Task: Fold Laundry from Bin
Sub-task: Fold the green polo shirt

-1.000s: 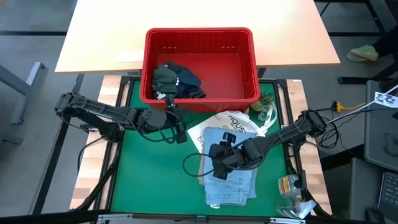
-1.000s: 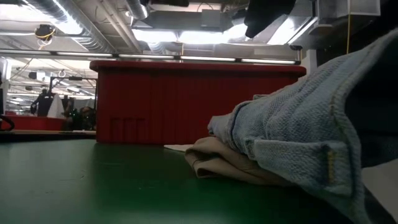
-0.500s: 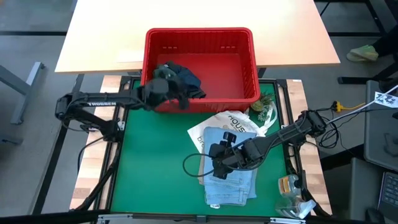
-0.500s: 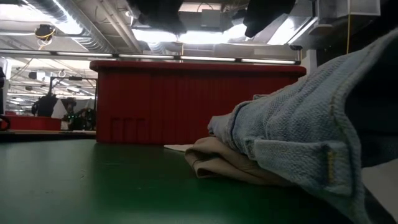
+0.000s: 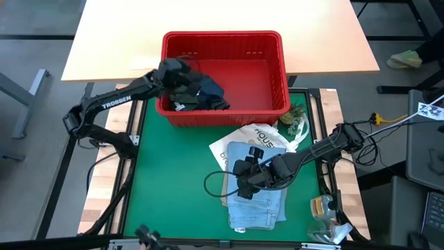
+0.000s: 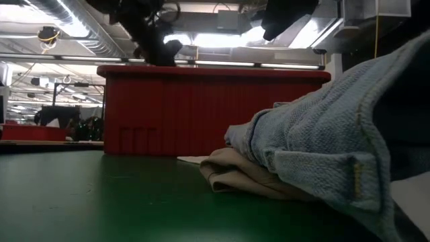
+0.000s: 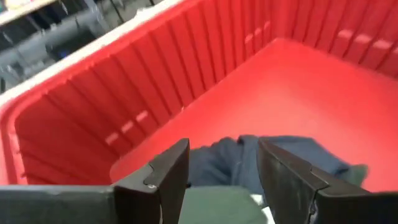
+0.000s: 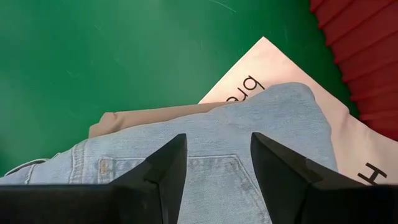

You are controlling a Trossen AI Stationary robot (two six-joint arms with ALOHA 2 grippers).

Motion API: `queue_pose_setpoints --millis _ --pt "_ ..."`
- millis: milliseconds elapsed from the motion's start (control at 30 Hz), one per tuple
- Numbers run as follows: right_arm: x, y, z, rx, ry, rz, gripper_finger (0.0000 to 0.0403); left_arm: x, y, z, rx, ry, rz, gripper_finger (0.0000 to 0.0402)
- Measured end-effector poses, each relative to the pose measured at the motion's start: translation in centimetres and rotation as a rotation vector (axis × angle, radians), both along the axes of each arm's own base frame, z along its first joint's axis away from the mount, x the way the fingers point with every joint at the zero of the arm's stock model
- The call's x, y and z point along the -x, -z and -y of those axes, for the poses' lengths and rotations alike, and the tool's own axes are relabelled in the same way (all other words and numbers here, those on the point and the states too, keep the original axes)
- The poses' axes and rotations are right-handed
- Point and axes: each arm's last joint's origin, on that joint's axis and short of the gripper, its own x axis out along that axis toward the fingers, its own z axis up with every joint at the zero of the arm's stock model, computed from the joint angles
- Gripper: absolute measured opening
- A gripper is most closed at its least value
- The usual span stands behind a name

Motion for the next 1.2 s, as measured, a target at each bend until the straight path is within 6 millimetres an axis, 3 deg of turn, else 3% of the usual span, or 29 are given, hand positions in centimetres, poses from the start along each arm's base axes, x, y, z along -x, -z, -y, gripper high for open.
queue_pose_setpoints --millis 167,400,1000,1200 --pt "0.0 0.0 0.0 0.0 0.0 -0.001 0.0179 1.4 1.7 -2.6 0.115 -0.005 -0.031 0.018" --pt "0.0 0.1 0.0 0.002 0.001 0.0 0.0179 2.0 4.5 -4.5 0.277 0.029 -0.08 0.018" --pt "-0.1 0.1 0.0 0.014 0.01 0.012 0.0179 0.9 8.6 -5.9 0.375 0.024 -0.198 0.0178" --pt "-0.1 0.1 0.0 0.016 0.011 0.013 0.0179 0.8 8.7 -6.1 0.365 0.015 -0.196 0.0123"
